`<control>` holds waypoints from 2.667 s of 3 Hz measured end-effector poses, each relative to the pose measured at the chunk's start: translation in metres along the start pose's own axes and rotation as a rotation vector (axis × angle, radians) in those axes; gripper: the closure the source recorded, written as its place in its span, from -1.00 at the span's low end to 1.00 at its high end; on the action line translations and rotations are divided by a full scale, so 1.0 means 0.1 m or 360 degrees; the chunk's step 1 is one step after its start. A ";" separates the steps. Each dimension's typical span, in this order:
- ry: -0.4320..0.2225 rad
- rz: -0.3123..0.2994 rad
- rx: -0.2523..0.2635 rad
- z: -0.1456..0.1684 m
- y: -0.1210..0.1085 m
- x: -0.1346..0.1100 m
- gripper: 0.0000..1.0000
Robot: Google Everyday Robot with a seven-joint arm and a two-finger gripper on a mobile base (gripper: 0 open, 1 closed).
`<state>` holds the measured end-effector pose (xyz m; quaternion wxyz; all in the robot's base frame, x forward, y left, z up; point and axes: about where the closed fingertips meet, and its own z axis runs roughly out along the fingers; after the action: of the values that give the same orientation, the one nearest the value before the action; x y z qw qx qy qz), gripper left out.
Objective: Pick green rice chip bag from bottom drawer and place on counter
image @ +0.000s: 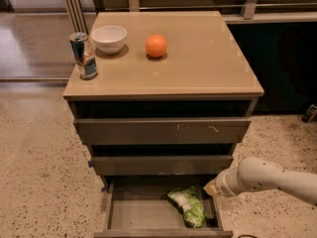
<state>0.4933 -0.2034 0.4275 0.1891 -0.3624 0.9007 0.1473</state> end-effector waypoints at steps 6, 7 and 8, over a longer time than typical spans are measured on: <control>-0.0142 0.0047 -0.0069 1.63 0.12 0.77 0.10; -0.0146 0.0043 -0.0075 1.81 0.10 0.82 -0.24; -0.0148 0.0045 -0.0077 1.95 0.05 0.86 -0.38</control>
Offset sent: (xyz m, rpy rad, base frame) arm -0.0070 0.0320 -0.1956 0.1611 0.0377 -0.0613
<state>0.4783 -0.1728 0.2171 0.2199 -0.3469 0.8921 0.1885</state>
